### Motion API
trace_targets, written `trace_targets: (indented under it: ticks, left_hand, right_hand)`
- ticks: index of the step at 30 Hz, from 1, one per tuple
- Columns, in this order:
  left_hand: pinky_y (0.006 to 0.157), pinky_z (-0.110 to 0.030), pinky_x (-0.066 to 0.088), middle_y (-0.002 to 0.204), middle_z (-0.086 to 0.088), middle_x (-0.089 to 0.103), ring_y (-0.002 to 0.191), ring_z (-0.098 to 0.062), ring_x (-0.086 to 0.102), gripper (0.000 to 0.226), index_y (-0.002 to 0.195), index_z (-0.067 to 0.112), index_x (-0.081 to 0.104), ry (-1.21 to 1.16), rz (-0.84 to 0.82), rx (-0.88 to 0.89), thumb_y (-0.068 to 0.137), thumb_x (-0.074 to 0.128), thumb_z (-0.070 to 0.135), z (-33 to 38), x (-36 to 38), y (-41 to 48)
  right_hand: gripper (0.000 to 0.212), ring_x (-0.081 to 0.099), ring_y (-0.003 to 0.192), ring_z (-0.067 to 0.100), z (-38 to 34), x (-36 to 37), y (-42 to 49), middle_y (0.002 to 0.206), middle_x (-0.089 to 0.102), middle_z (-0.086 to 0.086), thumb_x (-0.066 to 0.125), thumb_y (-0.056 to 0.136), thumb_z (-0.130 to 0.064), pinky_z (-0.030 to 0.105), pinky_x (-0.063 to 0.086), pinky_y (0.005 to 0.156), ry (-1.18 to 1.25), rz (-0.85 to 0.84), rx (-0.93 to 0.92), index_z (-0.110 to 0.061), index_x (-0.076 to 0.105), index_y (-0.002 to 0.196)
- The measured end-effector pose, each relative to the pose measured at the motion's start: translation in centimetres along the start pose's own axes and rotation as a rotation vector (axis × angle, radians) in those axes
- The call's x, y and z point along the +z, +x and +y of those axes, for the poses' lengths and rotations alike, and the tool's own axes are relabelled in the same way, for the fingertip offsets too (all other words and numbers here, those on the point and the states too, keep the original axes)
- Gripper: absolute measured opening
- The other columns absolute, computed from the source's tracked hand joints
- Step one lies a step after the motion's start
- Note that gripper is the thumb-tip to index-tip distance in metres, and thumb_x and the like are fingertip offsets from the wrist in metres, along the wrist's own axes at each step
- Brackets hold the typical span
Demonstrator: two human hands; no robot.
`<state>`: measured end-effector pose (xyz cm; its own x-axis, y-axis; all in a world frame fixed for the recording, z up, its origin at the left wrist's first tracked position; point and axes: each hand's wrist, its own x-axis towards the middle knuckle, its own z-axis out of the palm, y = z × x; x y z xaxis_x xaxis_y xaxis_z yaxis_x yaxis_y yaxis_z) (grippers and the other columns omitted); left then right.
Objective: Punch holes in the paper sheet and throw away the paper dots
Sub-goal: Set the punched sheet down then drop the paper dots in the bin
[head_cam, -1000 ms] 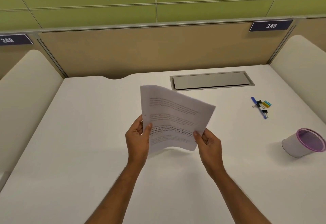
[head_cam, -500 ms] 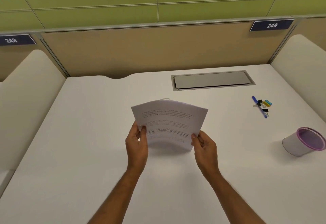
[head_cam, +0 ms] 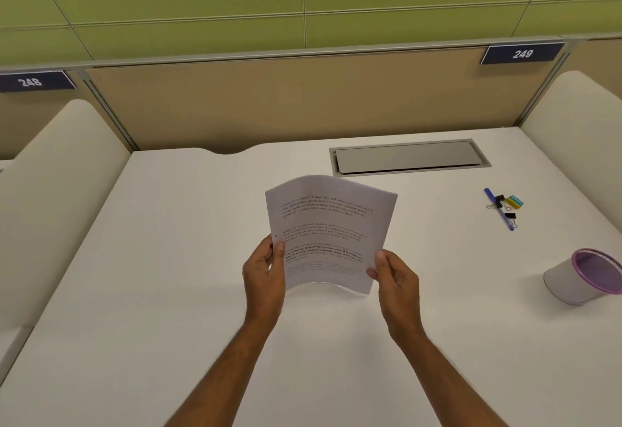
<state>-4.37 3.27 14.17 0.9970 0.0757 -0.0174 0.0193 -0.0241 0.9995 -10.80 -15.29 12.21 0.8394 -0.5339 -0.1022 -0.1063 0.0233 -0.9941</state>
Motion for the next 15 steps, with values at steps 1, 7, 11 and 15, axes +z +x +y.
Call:
trace_targets:
  ticks: [1,7,11,15]
  left_hand:
    - [0.086,-0.039,0.061,0.106,0.004,0.076,0.100,-0.020,0.071,0.025,0.114,0.027,0.070,-0.009,-0.003,-0.002,0.105,0.050,0.016,0.0,0.0,0.0]
    - [0.084,-0.033,0.061,0.104,0.002,0.076,0.098,-0.021,0.071,0.028,0.104,0.031,0.072,-0.078,-0.004,0.007,0.105,0.050,0.014,1.3,0.5,-0.1]
    - [0.077,-0.022,0.057,0.098,0.010,0.077,0.089,-0.007,0.069,0.030,0.099,0.032,0.071,-0.108,0.006,0.018,0.104,0.050,0.012,2.1,1.0,0.0]
    - [0.074,-0.020,0.057,0.099,0.008,0.077,0.087,-0.006,0.069,0.027,0.104,0.031,0.072,-0.117,0.022,0.008,0.104,0.051,0.014,2.2,1.3,0.2]
  right_hand:
    - [0.030,0.070,0.098,0.017,0.0,0.0,0.0,0.104,0.076,-0.007,0.044,0.106,-0.032,0.030,0.056,0.089,0.025,-0.001,0.013,-0.024,0.073,0.101]
    - [0.036,0.071,0.098,0.019,-1.0,-0.2,0.6,0.101,0.078,-0.002,0.043,0.106,-0.031,0.035,0.057,0.093,0.116,0.024,0.043,-0.017,0.075,0.099]
    - [0.032,0.071,0.099,0.021,-1.7,-0.2,1.1,0.101,0.078,0.000,0.047,0.105,-0.029,0.036,0.056,0.093,0.164,0.036,0.030,-0.016,0.075,0.098]
    - [0.032,0.071,0.100,0.022,-1.8,-0.4,1.3,0.102,0.078,0.000,0.046,0.106,-0.030,0.035,0.057,0.093,0.170,0.044,0.027,-0.015,0.074,0.102]
